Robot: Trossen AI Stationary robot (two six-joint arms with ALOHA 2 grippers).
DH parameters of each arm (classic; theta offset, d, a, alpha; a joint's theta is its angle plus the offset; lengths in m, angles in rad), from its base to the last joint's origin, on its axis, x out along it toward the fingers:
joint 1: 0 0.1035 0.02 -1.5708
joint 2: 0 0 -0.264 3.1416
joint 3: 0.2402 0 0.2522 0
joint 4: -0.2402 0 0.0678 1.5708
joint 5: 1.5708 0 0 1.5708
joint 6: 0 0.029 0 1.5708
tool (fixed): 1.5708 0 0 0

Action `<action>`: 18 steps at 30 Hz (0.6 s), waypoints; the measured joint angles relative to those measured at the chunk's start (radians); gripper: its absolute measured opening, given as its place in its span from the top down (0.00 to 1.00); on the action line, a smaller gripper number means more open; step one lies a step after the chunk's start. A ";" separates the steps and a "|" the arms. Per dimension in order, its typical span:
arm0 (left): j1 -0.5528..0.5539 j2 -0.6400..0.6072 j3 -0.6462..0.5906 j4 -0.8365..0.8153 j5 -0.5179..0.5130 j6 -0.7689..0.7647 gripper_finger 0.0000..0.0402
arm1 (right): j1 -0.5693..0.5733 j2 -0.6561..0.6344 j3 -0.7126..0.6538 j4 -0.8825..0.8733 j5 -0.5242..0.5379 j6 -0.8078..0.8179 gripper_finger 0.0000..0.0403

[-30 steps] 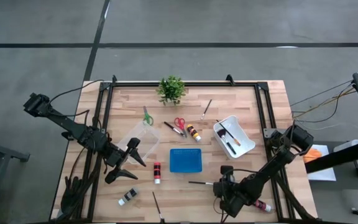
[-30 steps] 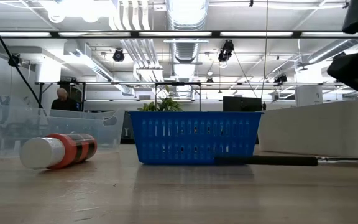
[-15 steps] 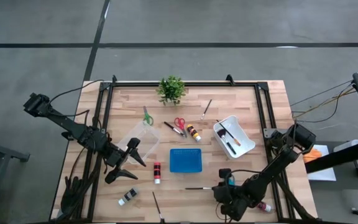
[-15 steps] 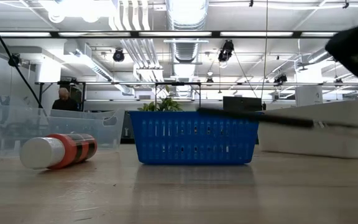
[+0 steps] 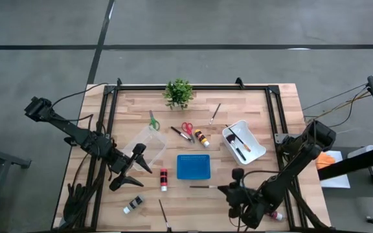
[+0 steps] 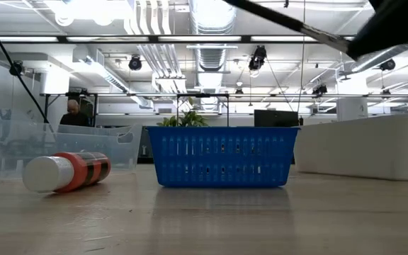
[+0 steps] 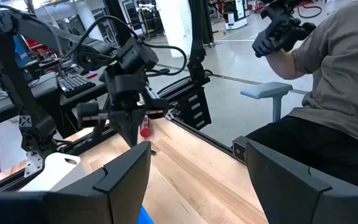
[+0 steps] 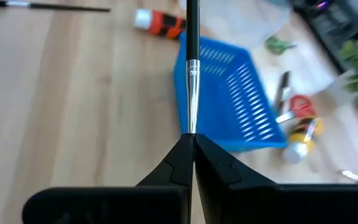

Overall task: Pick & Place Paint Supplies
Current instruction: Put the bottom eyeshadow brush in the white bin

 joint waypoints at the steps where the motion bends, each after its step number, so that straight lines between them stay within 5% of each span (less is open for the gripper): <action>1: 0.000 0.000 0.000 -0.002 0.000 0.000 0.33 | 0.000 -0.002 0.000 0.000 0.019 -0.011 0.98; 18: 0.000 0.000 0.000 -0.005 0.000 0.000 0.33 | -0.019 -0.041 0.000 -0.027 0.200 -0.016 0.98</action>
